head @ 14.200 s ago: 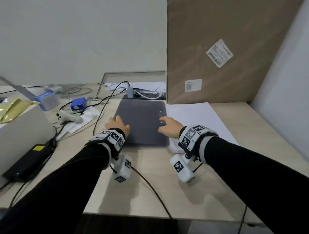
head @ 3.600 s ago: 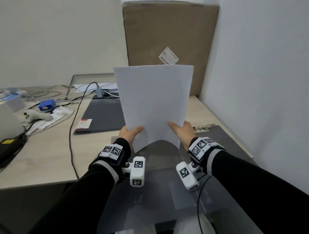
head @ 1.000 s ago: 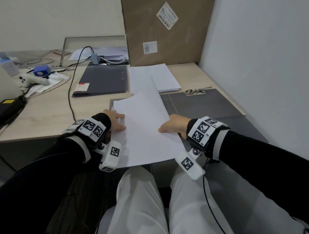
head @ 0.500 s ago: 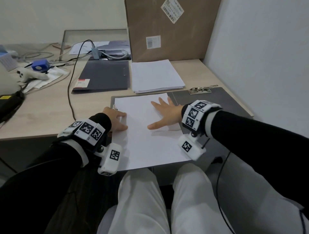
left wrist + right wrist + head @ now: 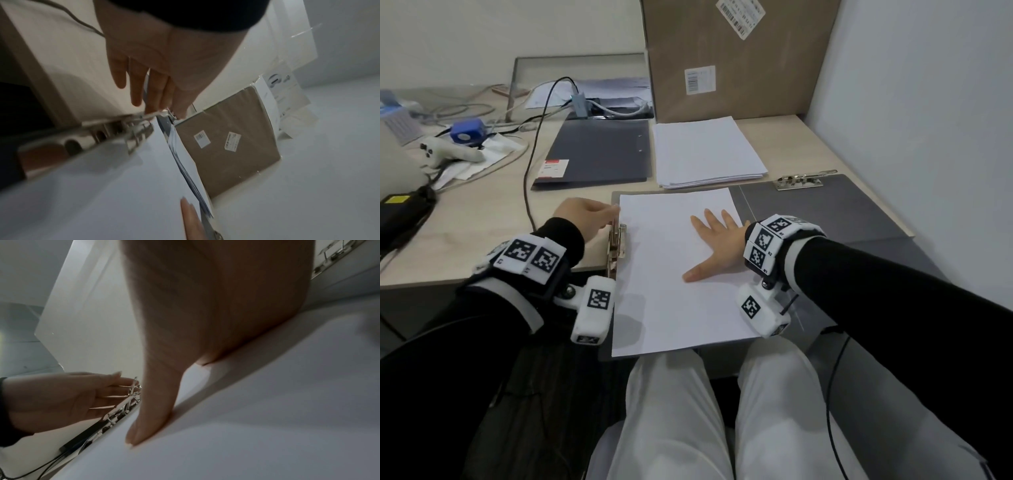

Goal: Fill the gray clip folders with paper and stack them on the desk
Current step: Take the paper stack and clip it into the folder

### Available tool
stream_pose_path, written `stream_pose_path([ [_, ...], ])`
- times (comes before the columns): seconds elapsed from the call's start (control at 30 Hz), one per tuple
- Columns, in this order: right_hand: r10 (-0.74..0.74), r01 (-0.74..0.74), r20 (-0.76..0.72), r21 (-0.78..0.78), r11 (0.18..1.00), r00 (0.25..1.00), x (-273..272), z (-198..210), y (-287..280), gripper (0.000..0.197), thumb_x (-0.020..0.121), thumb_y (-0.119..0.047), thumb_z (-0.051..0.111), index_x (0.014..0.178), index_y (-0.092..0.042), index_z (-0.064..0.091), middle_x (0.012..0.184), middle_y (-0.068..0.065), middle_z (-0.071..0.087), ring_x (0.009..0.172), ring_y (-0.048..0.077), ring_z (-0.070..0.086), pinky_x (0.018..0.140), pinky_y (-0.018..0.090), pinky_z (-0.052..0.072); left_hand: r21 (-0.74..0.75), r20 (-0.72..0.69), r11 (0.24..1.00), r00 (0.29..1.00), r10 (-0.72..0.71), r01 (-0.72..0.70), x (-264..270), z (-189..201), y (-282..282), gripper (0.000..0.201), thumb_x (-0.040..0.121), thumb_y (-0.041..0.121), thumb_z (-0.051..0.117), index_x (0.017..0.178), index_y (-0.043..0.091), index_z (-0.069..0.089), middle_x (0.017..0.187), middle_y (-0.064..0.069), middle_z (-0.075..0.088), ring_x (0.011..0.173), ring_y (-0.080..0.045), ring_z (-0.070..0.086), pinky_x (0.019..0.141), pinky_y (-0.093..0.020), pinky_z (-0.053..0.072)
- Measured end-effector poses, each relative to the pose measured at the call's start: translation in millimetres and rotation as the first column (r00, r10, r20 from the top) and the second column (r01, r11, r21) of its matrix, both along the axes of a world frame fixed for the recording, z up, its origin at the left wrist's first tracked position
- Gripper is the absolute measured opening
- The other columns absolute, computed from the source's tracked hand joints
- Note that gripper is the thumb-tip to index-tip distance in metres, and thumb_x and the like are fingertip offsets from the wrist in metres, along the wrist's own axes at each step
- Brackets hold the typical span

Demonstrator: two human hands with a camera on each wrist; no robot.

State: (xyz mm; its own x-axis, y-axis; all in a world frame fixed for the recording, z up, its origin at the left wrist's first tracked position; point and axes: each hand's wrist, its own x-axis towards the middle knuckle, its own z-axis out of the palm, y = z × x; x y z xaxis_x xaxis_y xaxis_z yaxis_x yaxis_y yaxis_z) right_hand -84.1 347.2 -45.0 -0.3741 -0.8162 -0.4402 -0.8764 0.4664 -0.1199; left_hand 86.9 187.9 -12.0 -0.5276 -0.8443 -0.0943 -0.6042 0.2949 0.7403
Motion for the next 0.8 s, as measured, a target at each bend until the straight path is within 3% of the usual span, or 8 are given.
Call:
stream_pose_path([
  [0.1, -0.007, 0.007, 0.0, 0.001, 1.0, 1.0, 0, 2, 0, 0.122, 0.064, -0.083, 0.053, 0.149, -0.033, -0.019, 0.158, -0.005, -0.025, 0.146, 0.026, -0.023, 0.116, 0.054, -0.006, 0.086, -0.105, 0.996, 0.994, -0.006, 0.015, 13, 1, -9, 0.031, 0.086, 0.036, 0.062, 0.095, 0.009, 0.073, 0.097, -0.005, 0.074, 0.101, -0.017, 0.066, 0.092, -0.03, 0.047],
  [0.27, -0.014, 0.014, 0.001, -0.002, 1.0, 1.0, 2, 1, 1, 0.122, 0.064, -0.083, 0.053, 0.149, -0.033, -0.019, 0.158, -0.005, -0.025, 0.146, 0.026, -0.023, 0.115, 0.054, -0.007, 0.362, 0.062, 0.896, 0.952, -0.3, 0.258, 33, 7, -20, 0.047, 0.069, 0.037, 0.077, 0.108, 0.013, 0.068, 0.112, 0.005, 0.068, 0.117, -0.015, 0.057, 0.086, -0.022, 0.042],
  [0.3, -0.016, 0.016, 0.003, -0.006, 1.0, 1.0, 2, 2, 2, 0.121, 0.064, -0.082, 0.053, 0.149, -0.033, -0.019, 0.158, -0.005, -0.025, 0.146, 0.026, -0.023, 0.115, 0.054, -0.007, 0.353, 0.136, 0.888, 0.923, -0.361, 0.295, 34, 6, -18, 0.046, 0.072, 0.032, 0.077, 0.114, 0.021, 0.063, 0.116, 0.009, 0.064, 0.124, -0.015, 0.051, 0.087, -0.022, 0.04],
  [0.37, -0.015, 0.015, 0.006, -0.013, 1.0, 1.0, 2, 2, 3, 0.121, 0.064, -0.082, 0.053, 0.149, -0.033, -0.019, 0.158, -0.005, -0.025, 0.146, 0.026, -0.023, 0.115, 0.054, -0.007, 0.311, 0.192, 0.888, 0.892, -0.409, 0.34, 35, 2, -17, 0.071, 0.071, 0.027, 0.079, 0.134, 0.03, 0.045, 0.133, 0.01, 0.048, 0.137, -0.015, 0.036, 0.101, -0.025, 0.033],
  [0.47, -0.005, 0.005, -0.003, -0.017, 1.0, 1.0, 1, 0, 3, 0.121, 0.063, -0.083, 0.052, 0.149, -0.034, -0.019, 0.159, -0.005, -0.024, 0.146, 0.026, -0.022, 0.116, 0.054, -0.006, 0.233, 0.31, 0.866, 0.81, -0.498, 0.443, 33, 4, -7, 0.086, 0.052, 0.044, 0.074, 0.131, 0.039, 0.039, 0.135, 0.012, 0.043, 0.134, -0.013, 0.035, 0.108, -0.028, 0.027],
  [0.53, -0.001, 0.001, -0.008, -0.018, 1.0, 1.0, 1, 0, 2, 0.121, 0.063, -0.083, 0.052, 0.148, -0.034, -0.019, 0.159, -0.005, -0.024, 0.146, 0.026, -0.022, 0.116, 0.054, -0.006, 0.147, 0.449, 0.838, 0.72, -0.529, 0.525, 29, 2, -1, 0.101, 0.047, 0.051, 0.07, 0.138, 0.029, 0.033, 0.136, 0.003, 0.05, 0.124, -0.016, 0.046, 0.1, -0.025, 0.032],
  [0.67, 0.006, -0.006, -0.009, -0.012, 1.0, 1.0, -1, 0, 2, 0.121, 0.064, -0.083, 0.051, 0.148, -0.035, -0.019, 0.158, -0.005, -0.024, 0.147, 0.026, -0.021, 0.116, 0.053, -0.006, 0.065, 0.558, 0.866, 0.701, -0.443, 0.495, 27, -7, 1, 0.108, 0.071, 0.032, 0.078, 0.151, 0.021, 0.007, 0.148, -0.005, 0.041, 0.133, -0.025, 0.042, 0.11, -0.033, 0.031],
  [0.8, 0.011, -0.011, -0.005, -0.008, 1.0, 1.0, -4, -2, 1, 0.122, 0.062, -0.085, 0.051, 0.148, -0.035, -0.02, 0.158, -0.006, -0.024, 0.147, 0.025, -0.021, 0.115, 0.055, -0.005, 0.093, 0.579, 0.858, 0.674, -0.459, 0.504, 32, -8, -6, 0.122, 0.055, 0.048, 0.068, 0.151, 0.027, -0.003, 0.153, -0.003, 0.035, 0.137, -0.024, 0.037, 0.114, -0.038, 0.029],
])
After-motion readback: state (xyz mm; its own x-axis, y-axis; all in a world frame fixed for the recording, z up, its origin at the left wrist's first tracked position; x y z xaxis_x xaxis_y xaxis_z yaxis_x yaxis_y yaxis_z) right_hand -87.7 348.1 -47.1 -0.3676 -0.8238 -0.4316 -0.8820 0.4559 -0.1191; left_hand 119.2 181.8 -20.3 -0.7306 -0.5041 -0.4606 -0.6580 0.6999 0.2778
